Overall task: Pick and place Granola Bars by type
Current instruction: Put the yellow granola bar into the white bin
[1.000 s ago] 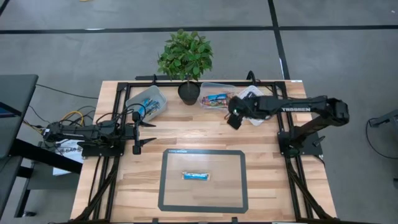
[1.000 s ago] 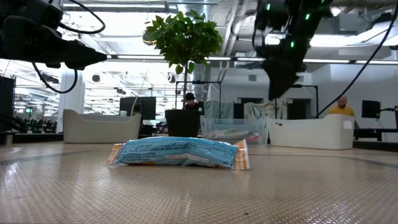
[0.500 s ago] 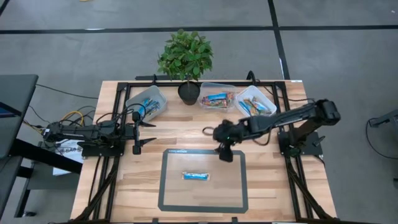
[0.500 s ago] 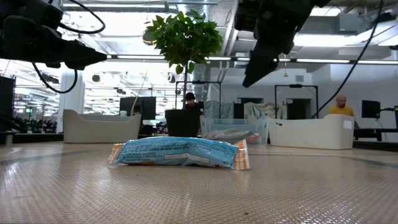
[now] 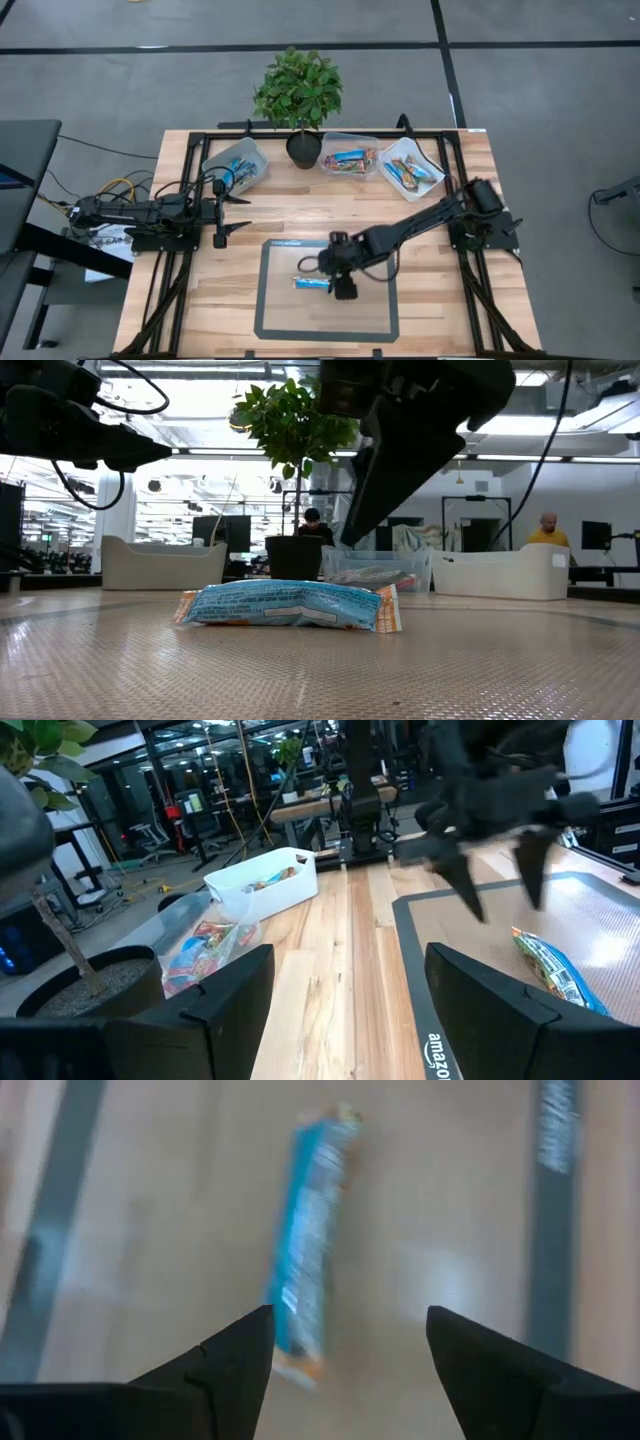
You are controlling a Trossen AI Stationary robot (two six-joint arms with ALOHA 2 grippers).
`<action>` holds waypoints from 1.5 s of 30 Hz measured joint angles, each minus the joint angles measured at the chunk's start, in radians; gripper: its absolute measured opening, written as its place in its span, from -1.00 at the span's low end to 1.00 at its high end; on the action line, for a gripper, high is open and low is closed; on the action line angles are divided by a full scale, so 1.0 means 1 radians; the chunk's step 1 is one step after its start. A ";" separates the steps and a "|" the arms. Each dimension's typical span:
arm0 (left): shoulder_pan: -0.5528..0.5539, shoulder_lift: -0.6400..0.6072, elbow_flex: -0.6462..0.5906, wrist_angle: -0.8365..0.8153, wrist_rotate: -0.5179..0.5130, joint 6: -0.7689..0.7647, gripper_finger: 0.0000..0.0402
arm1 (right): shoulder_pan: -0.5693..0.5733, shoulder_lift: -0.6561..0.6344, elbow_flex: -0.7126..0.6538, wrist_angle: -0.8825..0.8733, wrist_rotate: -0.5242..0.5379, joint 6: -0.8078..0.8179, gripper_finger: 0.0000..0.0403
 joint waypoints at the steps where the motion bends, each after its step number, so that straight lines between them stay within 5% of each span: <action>1: 0.000 0.000 0.000 0.000 0.000 0.000 0.26 | 0.009 0.021 0.021 0.010 0.000 0.000 0.27; 23: 0.000 0.000 0.000 0.000 0.000 0.000 0.26 | 0.033 0.238 0.155 0.021 0.010 0.005 0.23; 37: 0.000 0.000 0.000 0.000 0.000 0.000 0.26 | 0.028 0.244 0.154 0.022 0.012 0.010 -0.57; 45: 0.000 0.000 0.000 0.000 0.000 0.000 0.26 | 0.016 0.224 0.148 0.012 0.123 0.029 -0.68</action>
